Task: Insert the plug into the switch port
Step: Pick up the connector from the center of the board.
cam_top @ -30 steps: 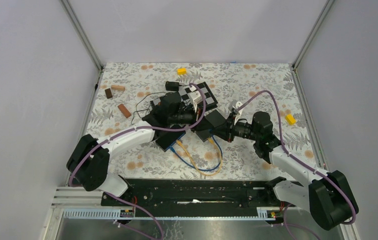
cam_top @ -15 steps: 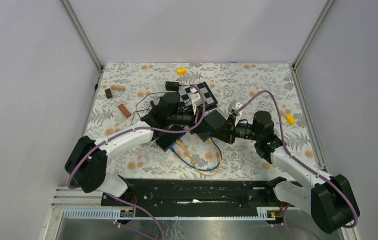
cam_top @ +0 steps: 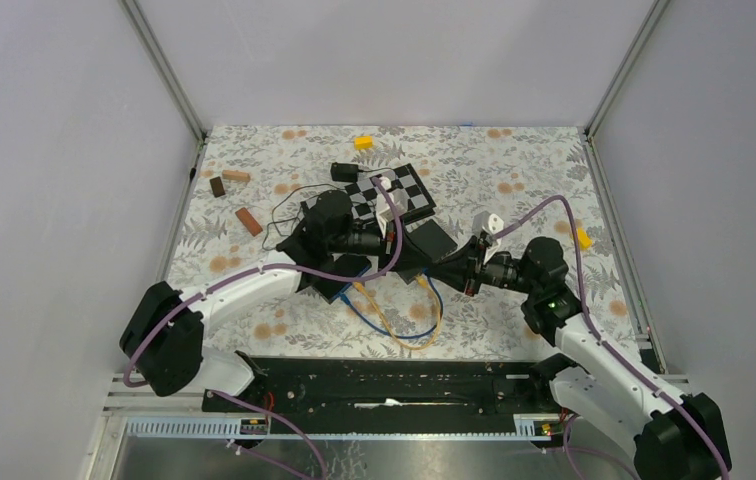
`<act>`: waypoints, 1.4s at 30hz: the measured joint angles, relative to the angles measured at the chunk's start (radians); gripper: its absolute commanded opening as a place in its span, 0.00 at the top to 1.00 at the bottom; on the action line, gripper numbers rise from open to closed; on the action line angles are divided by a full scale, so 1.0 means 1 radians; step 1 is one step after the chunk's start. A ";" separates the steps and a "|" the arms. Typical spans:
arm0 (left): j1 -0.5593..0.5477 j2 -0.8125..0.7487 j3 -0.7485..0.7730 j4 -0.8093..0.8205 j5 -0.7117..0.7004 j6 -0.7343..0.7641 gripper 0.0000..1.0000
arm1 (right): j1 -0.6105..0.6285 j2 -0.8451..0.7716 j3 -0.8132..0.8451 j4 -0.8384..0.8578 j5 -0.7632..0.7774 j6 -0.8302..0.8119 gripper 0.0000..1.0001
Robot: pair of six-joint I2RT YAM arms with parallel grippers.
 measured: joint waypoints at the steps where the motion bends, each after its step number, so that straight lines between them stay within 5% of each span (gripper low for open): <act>1: -0.001 0.000 0.000 0.004 0.010 0.004 1.00 | 0.000 -0.009 0.000 -0.008 -0.004 0.000 1.00; 11: -0.014 -0.013 -0.002 0.024 0.126 0.097 1.00 | 0.011 -0.092 0.045 -0.184 -0.024 -0.004 1.00; 26: -0.041 -0.116 0.018 -0.080 0.124 0.442 1.00 | 0.025 -0.124 0.085 -0.161 -0.015 -0.012 1.00; 34: -0.029 -0.143 0.017 -0.085 0.119 0.422 1.00 | 0.024 -0.167 0.114 -0.214 -0.016 -0.020 1.00; 42: 0.103 -0.140 -0.047 -0.160 0.044 0.403 1.00 | 0.021 -0.303 0.124 -0.237 -0.036 -0.003 1.00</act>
